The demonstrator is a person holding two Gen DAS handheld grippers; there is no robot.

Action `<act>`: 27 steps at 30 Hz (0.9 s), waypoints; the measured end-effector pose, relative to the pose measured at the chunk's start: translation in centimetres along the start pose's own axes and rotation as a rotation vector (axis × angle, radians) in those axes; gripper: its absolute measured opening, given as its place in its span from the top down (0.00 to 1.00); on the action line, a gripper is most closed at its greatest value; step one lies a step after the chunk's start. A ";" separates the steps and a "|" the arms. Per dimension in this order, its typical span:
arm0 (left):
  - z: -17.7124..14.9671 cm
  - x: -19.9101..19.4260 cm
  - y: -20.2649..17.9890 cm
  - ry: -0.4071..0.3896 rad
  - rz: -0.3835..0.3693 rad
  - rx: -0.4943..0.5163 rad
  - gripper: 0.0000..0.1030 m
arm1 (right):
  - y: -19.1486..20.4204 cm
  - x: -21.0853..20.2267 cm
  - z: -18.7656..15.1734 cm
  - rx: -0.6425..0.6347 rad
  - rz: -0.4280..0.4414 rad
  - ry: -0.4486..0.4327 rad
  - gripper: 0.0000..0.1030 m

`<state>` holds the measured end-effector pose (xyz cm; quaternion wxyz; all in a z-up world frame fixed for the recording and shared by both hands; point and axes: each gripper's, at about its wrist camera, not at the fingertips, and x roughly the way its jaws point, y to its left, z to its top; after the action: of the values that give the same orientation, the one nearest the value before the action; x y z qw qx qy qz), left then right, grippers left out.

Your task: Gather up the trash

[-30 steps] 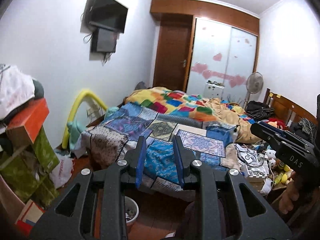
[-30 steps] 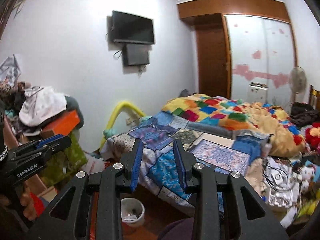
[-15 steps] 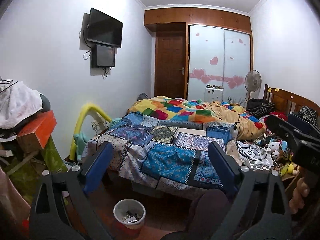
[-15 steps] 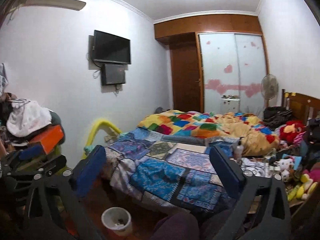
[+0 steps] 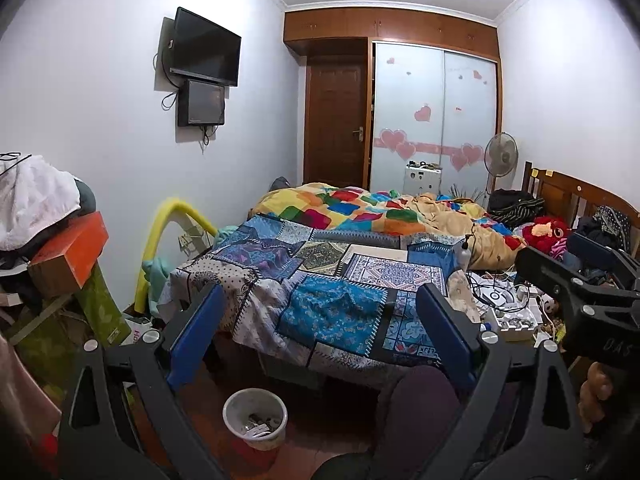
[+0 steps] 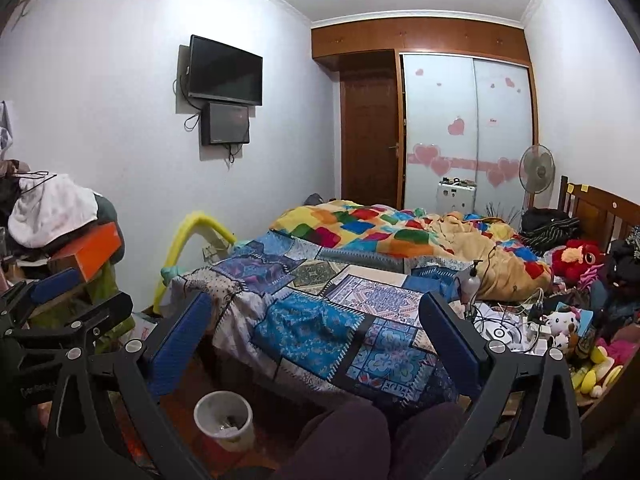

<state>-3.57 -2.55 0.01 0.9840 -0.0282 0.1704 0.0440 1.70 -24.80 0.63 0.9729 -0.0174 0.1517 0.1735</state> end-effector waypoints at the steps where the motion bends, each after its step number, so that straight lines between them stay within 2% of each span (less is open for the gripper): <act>1: 0.0 0.0 0.0 0.000 0.001 0.002 0.06 | 0.0 0.0 0.0 -0.001 0.002 0.002 0.00; 19: -0.2 0.1 0.1 0.009 -0.005 -0.008 0.06 | 0.7 -0.1 0.0 -0.011 0.006 0.018 0.00; 27: -0.8 0.0 -0.2 0.006 0.003 -0.022 0.02 | 0.6 -0.1 0.1 -0.011 0.007 0.018 0.00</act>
<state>-3.79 -2.77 -0.70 0.9830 -0.0389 0.1730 0.0474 1.47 -24.22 0.75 0.9708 -0.0238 0.1597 0.1775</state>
